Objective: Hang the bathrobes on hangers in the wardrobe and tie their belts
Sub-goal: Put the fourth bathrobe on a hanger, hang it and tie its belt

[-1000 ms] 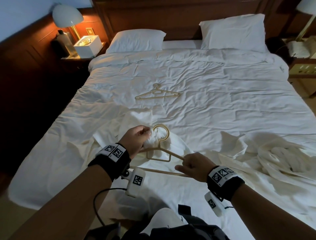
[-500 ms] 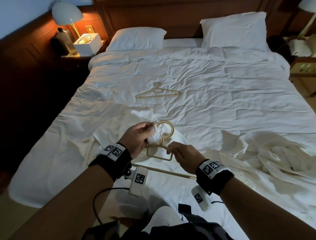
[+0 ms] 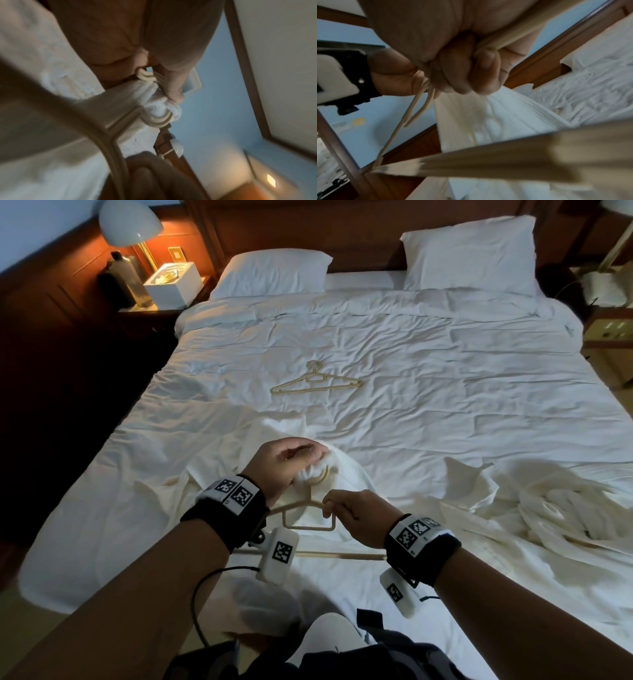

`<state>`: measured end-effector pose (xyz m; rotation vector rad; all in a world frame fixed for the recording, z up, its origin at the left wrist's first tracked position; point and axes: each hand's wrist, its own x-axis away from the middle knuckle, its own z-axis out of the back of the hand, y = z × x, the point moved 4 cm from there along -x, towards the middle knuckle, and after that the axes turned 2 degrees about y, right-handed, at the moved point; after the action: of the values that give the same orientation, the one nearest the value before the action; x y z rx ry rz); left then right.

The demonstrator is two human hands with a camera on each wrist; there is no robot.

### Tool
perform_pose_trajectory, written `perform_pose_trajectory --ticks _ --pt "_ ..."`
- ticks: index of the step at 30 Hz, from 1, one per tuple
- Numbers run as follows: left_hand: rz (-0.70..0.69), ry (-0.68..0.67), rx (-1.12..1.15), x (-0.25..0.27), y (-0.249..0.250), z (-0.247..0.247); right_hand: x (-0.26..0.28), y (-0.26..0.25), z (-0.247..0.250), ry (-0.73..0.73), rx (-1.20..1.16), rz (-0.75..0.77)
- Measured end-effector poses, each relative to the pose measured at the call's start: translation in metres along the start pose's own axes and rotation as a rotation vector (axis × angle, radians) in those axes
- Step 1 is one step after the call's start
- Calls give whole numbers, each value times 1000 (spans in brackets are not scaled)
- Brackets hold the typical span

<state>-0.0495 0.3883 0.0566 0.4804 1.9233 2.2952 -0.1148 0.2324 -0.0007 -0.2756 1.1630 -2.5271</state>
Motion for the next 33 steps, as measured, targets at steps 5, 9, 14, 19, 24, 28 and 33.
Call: perform_pose_trajectory --ticks 5,9,14,19,24,28,33 --pt "-10 -223 -456 -3 3 6 -1 10 10 29 77 -48" --pt "-11 -278 -659 1 -7 10 -2 8 36 126 47 -77" --pt "-106 -394 -781 8 -8 7 -4 1 25 124 -109 -82" --pt "-154 -424 -850 26 -9 9 -11 10 3 43 -134 -135" --pt "-165 -426 -913 46 -24 14 -33 26 -20 -78 293 -63" --pt "-152 -320 -944 57 -20 37 -41 21 -26 -165 353 -101" --pt "-60 -181 -974 70 -34 81 -51 24 -16 -18 542 -167"
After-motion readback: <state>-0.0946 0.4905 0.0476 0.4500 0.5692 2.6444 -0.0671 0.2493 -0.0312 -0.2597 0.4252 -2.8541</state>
